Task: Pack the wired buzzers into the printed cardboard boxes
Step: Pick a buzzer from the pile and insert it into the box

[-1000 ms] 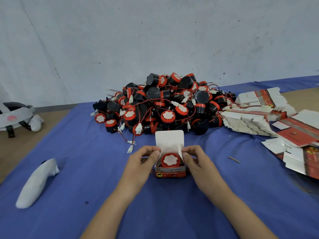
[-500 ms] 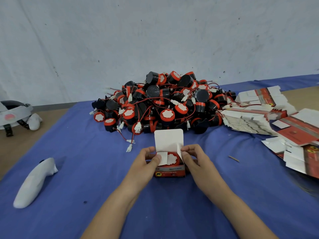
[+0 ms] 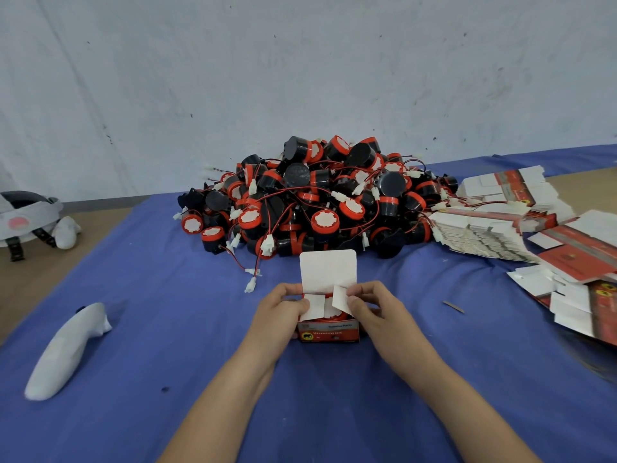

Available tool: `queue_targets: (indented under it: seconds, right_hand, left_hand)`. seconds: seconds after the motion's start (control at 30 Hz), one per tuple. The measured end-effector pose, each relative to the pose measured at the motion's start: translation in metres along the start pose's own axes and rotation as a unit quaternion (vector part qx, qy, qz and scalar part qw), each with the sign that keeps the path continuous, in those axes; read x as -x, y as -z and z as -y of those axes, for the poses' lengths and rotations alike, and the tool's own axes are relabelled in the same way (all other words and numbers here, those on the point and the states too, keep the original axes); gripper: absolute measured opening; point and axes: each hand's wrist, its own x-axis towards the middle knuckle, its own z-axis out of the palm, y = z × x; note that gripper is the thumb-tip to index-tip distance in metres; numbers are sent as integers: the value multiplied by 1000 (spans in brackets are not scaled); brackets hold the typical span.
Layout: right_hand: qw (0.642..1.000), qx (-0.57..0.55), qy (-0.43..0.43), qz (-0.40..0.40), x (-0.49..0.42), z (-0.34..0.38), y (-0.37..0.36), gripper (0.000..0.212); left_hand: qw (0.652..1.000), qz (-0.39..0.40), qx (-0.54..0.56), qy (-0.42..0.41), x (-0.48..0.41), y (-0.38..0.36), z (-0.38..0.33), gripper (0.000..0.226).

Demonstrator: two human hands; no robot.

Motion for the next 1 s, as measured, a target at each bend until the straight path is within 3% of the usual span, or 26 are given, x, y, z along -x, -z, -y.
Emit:
queue_targets:
  seconds: [0.37,0.6,0.87,1.0]
  right_hand:
    - [999,21,-32,-13,-1,6,2,8]
    - [999,-2,-34,16,0,12,-1,35]
    - [999,5,-42,17,1,13,2,28]
    - [999,18,-37,16,1,11,3,22]
  left_hand:
    - [999,6,-38,15,4,3,-4,24]
    - [999,10,-44,19,2,3,-6,24]
    - [999,1,-37,16,-2,5,-4,21]
    - [999,-10,-41,9,0,4,-4,32]
